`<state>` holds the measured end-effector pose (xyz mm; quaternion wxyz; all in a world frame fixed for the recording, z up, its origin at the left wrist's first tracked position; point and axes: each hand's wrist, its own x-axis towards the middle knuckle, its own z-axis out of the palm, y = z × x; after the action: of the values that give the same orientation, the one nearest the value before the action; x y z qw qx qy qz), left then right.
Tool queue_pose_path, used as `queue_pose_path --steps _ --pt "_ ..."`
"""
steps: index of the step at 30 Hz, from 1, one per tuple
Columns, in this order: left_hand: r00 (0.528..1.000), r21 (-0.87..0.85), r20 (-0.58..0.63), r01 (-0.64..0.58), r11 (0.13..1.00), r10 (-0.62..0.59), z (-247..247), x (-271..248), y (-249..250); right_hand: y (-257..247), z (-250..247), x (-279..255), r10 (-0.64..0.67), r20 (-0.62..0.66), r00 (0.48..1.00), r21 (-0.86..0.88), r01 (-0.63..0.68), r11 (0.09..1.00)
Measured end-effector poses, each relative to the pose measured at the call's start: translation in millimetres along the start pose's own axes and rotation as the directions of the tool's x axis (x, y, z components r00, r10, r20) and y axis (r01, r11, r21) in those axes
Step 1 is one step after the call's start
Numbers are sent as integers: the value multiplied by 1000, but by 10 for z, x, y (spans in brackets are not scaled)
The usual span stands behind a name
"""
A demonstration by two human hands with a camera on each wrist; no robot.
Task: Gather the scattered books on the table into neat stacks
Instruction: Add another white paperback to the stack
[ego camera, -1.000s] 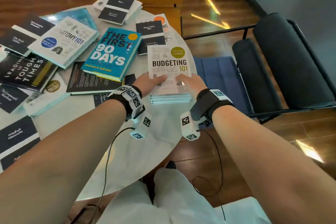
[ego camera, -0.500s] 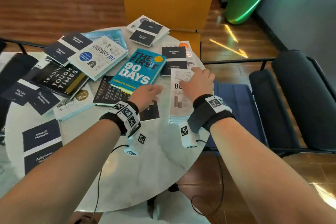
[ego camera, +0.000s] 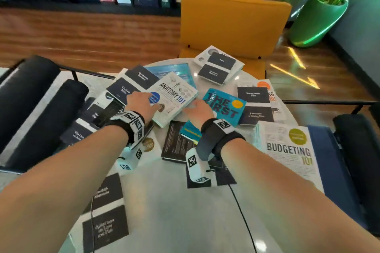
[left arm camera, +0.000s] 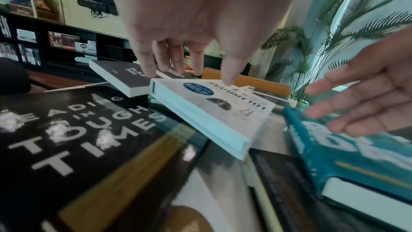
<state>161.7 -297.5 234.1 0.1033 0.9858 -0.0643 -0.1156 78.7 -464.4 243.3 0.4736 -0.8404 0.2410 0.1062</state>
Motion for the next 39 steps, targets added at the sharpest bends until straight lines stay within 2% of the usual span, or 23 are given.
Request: queue_pose_path --steps 3,9,13,17,20,22,24,26,31,35,39 --pt "997 78 80 12 997 -19 81 244 -134 -56 327 284 99 6 995 146 -99 984" --pt "1000 181 30 -15 983 9 165 335 -137 -136 729 581 224 -110 969 386 -166 908" --pt "998 143 63 -17 990 8 138 336 -126 -116 764 562 258 -181 949 490 -140 860" --pt "994 58 109 8 998 -14 34 245 -76 -47 655 494 273 -147 951 591 -137 795" --pt "993 -129 120 24 991 -8 -31 94 -18 9 471 366 261 -150 954 653 -102 750" --pt "991 -352 130 18 936 30 -71 -37 71 94 317 238 217 -160 963 667 -57 743" --pt "986 -504 147 11 863 74 -84 -194 211 224 152 69 178 -171 969 659 -22 752" --pt "981 -549 170 19 836 89 -53 -379 387 367 -44 -130 161 -204 966 620 1 784" --pt "963 -695 142 -67 716 229 149 -959 1015 805 -678 -572 148 -236 960 593 21 805" --pt "958 -657 141 -99 748 250 462 -1391 1496 1170 -1198 -927 143 -317 938 441 12 897" --pt "959 -624 122 -127 771 256 770 -1713 1932 1508 -1563 -1249 95 -281 955 380 20 925"
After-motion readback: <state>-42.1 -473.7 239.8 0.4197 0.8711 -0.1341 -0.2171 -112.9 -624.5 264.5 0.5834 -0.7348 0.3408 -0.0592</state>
